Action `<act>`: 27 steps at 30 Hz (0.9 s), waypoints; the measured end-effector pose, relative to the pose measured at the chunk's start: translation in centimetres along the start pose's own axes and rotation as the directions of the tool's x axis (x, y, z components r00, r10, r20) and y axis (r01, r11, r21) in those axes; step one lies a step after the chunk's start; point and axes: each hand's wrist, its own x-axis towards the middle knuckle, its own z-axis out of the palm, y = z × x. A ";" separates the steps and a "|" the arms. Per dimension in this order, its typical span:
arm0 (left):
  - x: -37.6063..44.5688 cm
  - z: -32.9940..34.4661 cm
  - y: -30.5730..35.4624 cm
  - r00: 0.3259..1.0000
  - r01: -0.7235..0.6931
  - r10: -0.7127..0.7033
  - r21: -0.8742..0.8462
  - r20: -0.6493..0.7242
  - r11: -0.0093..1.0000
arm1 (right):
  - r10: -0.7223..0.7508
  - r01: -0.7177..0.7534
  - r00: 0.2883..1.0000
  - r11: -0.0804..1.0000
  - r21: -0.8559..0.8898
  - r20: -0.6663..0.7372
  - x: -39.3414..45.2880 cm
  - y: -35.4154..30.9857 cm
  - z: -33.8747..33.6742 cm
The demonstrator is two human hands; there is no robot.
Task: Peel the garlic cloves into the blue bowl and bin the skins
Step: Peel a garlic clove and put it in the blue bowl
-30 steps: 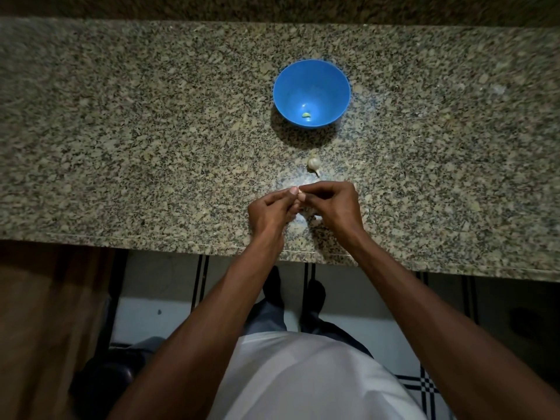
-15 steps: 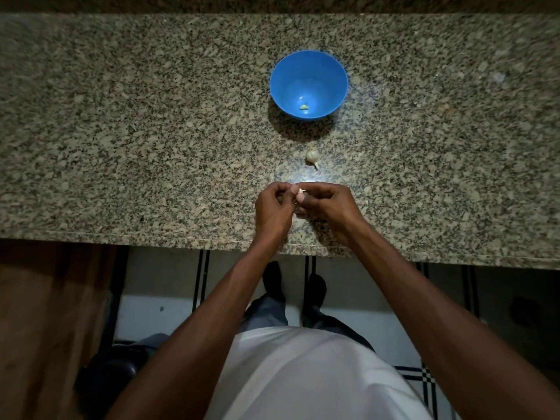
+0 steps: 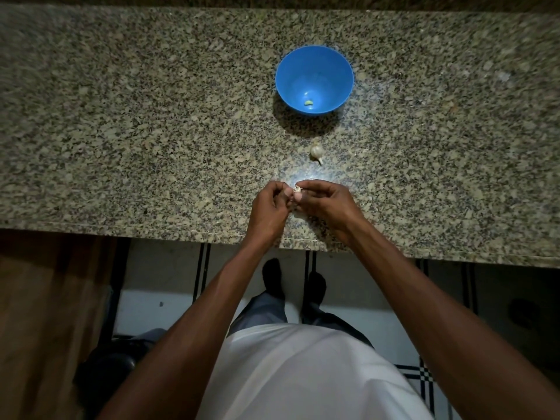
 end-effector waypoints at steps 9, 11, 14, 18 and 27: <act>-0.3 -0.3 0.2 0.984 -0.144 0.160 0.172 -0.084 0.975 | 0.063 -0.067 0.997 0.994 0.081 0.047 0.1 -0.2 0.0; -0.5 -0.3 0.4 0.975 -0.182 0.203 0.199 -0.093 0.963 | 0.082 -0.084 0.996 0.992 0.091 0.025 0.2 -0.6 0.0; -0.7 -0.3 0.5 0.966 -0.224 0.246 0.219 -0.079 0.950 | 0.068 -0.069 0.997 0.997 0.024 0.036 0.2 -0.9 0.0; -0.7 -0.3 0.4 0.963 -0.242 0.263 0.237 -0.064 0.941 | 0.066 -0.067 0.994 0.998 0.013 0.093 0.0 -0.8 -0.1; -1.1 -0.3 0.3 0.970 -0.228 0.241 0.224 -0.034 0.948 | 0.032 -0.032 0.999 0.997 -0.071 -0.002 0.2 -0.5 0.1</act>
